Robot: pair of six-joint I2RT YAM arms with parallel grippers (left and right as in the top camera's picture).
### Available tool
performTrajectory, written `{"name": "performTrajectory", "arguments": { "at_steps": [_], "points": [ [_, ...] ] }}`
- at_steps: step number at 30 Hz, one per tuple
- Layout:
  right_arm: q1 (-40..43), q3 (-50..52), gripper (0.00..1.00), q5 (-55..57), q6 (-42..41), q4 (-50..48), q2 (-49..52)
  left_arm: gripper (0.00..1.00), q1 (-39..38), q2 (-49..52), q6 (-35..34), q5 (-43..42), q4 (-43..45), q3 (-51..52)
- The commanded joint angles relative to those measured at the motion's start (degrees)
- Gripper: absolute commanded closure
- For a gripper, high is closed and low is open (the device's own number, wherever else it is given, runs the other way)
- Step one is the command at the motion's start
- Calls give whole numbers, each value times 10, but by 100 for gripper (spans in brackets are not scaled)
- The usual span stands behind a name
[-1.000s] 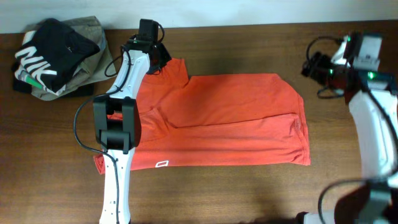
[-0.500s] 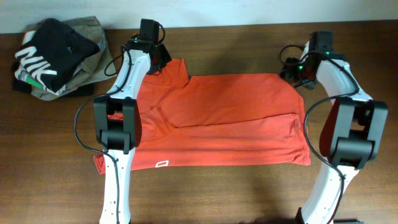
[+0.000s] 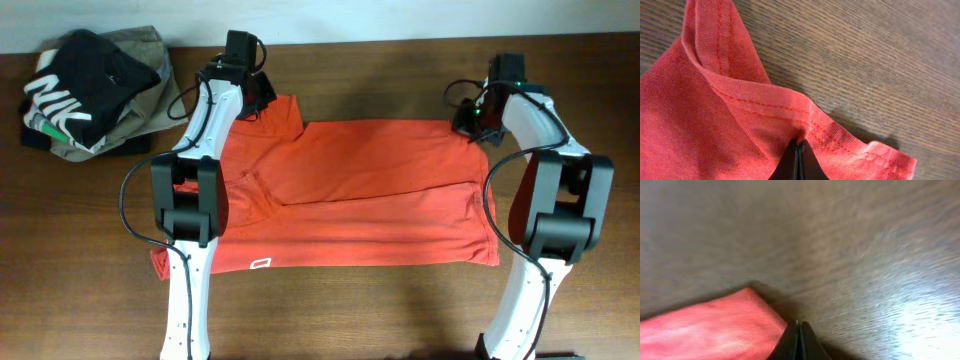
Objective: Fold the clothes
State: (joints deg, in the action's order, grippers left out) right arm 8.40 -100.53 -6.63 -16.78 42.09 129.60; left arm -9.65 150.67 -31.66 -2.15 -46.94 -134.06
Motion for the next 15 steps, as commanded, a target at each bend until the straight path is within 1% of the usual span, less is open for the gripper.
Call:
{"name": "performTrajectory", "arguments": {
  "at_steps": [1, 2, 3, 4, 7, 10, 11, 13, 15],
  "points": [
    [-5, -79, 96, 24, -9, 48, -15, 100, -3, -3, 48, -26, -10, -32],
    [-5, -114, 96, 25, -9, 87, -19, 100, -3, -21, 48, -26, -26, -41],
    [-5, -123, 96, 27, -9, 103, -19, 100, -3, -37, 49, -26, -38, -42],
    [-5, -128, 96, 29, -9, 119, -19, 100, -3, -46, 49, -26, -48, -42],
    [-4, -128, 96, 43, -34, 176, -20, 100, -3, -97, 74, -25, -119, -42],
    [-4, -128, 96, 43, -37, 226, -26, 100, -3, -150, 82, -17, -230, -42],
    [-3, -128, 96, 43, -39, 243, -31, 100, -3, -164, 82, 7, -280, -42],
    [0, -128, 96, 43, -50, 264, -43, 100, -3, -175, 82, 43, -339, -42],
    [0, -128, 96, 43, -52, 288, -64, 100, -3, -177, 82, 57, -410, -42]
  ]
}}
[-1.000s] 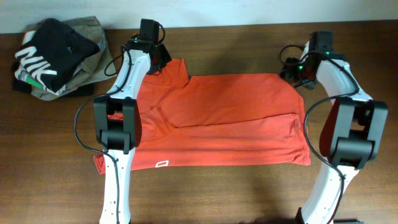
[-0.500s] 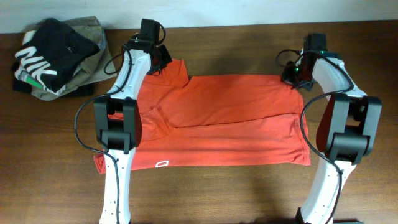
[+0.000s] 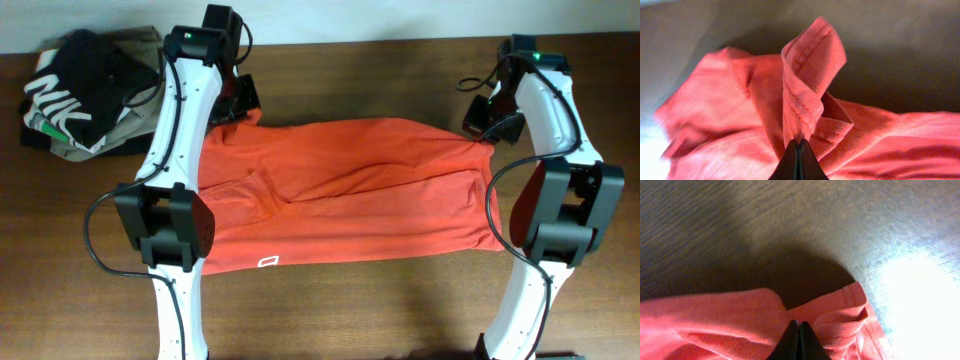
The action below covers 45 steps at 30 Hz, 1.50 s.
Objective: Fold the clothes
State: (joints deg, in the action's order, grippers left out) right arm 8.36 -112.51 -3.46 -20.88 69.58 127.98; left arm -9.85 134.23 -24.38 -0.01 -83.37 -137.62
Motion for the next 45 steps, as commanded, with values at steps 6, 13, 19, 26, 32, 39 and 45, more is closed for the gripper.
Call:
{"name": "performTrajectory", "arguments": {
  "at_steps": [6, 13, 19, 26, 32, 39, 45],
  "points": [
    [1, -8, 96, 38, -11, 113, -70, 99, -1, -21, 20, 68, -134, 11],
    [-10, 9, 96, 57, -10, 189, -75, 99, -1, -137, 6, 69, -120, 236],
    [-12, 78, 96, 72, -10, 200, -75, 99, -1, -206, -58, 103, -34, 478],
    [-12, 136, 96, 72, -10, 192, -75, 99, -1, -209, -60, 84, 32, 588],
    [-12, 197, 68, 101, -10, 184, -75, 13, -1, -209, -57, 87, 58, 587],
    [-12, 145, 71, 84, -4, 184, -80, 27, -7, -226, -32, 88, -21, 391],
    [-38, 191, 96, 63, -4, 123, -79, 99, -50, -224, -25, 36, 92, 489]
  ]
}}
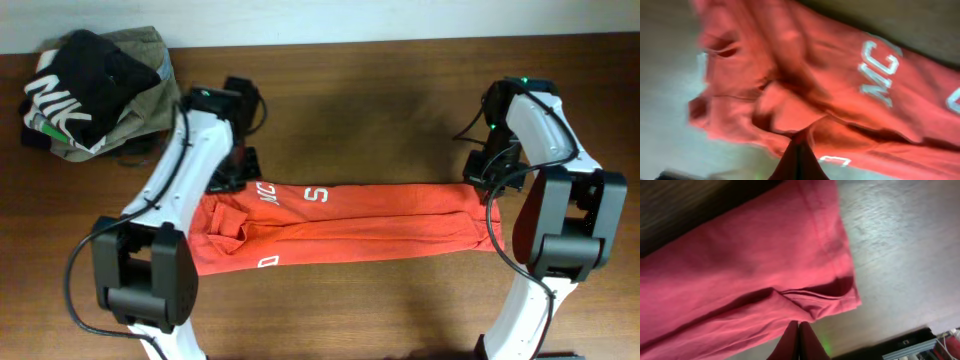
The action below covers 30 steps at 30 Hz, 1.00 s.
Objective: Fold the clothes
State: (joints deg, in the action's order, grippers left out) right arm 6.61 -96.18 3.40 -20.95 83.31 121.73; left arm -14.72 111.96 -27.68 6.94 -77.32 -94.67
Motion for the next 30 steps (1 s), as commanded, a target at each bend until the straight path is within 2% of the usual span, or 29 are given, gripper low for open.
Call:
{"name": "performTrajectory", "arguments": {
  "at_steps": [1, 8, 13, 16, 18, 27, 30],
  "points": [
    [-24, 38, 96, -6, -3, -24, -17, 99, 1, -1, 8, -36, 47, 80],
    [-28, 158, 96, -17, -6, -155, -17, 99, 70, 7, 26, -63, 157, 198],
    [-28, 173, 95, -16, -5, -178, -17, 99, 123, 7, 43, -78, 214, 249],
    [-28, 173, 71, -10, -5, -184, -17, 99, 164, 9, 47, -83, 249, 279],
    [-28, 173, 64, -10, -5, -187, -17, 99, 200, 9, 50, -83, 257, 296],
    [-28, 171, 76, -13, -3, -224, -17, 99, 339, 9, 67, -39, 250, 287],
    [-28, 133, 79, -38, -3, -217, -26, 99, 348, 8, 70, -26, 188, 221]
  ]
}}
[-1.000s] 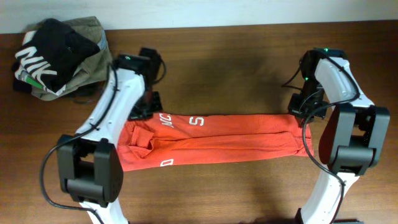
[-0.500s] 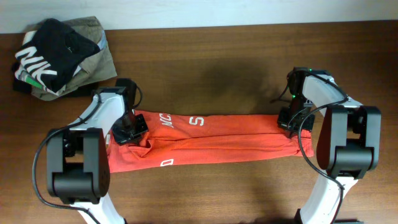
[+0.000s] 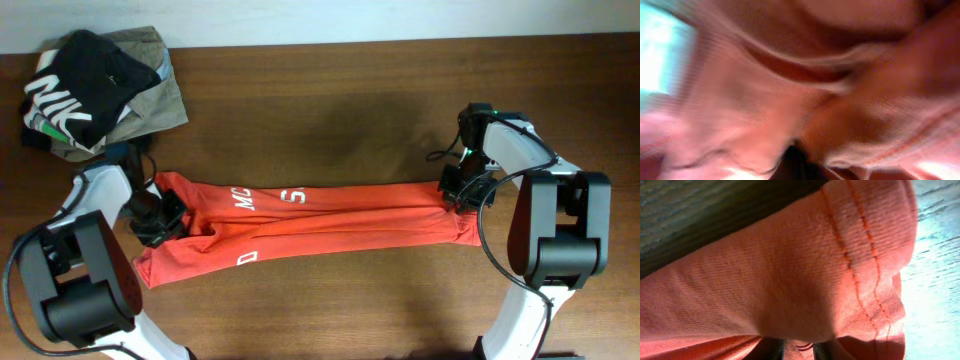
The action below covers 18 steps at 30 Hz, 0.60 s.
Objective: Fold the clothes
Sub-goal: 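Release the shirt and lift both grippers away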
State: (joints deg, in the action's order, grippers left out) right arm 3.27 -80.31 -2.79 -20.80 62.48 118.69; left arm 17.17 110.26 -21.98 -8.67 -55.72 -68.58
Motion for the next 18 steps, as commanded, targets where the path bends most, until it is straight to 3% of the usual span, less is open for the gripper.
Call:
{"name": "performTrajectory", "arguments": {
  "at_steps": [1, 3, 6, 7, 8, 10, 11, 12, 13, 14, 18],
  "points": [
    [5, -39, 79, 19, -5, -3, 0, 99, 29, 25, 13, 130, -47, -62],
    [7, -92, 76, 20, 1, 31, -17, 99, 29, 25, 13, 130, -94, -123],
    [36, -187, 60, 20, 11, 95, -44, 99, 28, 23, 13, 130, -166, -220],
    [50, -210, 44, 19, 18, 110, -47, 99, 27, 22, 13, 129, -181, -240],
    [75, -236, 1, 19, 35, 129, -48, 99, 23, 17, 13, 121, -203, -267],
    [115, -244, 1, 19, 60, 139, -48, 99, 10, 3, 13, 87, -218, -289],
    [149, -232, 1, 18, 78, 137, -47, 92, 0, -6, 13, 73, -216, -289],
    [172, -214, 1, 0, 105, 133, -47, 77, -7, -7, 12, 69, -215, -289],
    [188, -194, 1, -35, 132, 123, -46, 34, -14, -6, 12, 69, -213, -288],
    [206, -164, 1, -96, 161, 102, -45, 2, -19, -6, 12, 69, -211, -288],
    [225, -37, 1, -226, 229, 13, -45, 1, -28, -6, 12, 69, -203, -288]
  ]
}}
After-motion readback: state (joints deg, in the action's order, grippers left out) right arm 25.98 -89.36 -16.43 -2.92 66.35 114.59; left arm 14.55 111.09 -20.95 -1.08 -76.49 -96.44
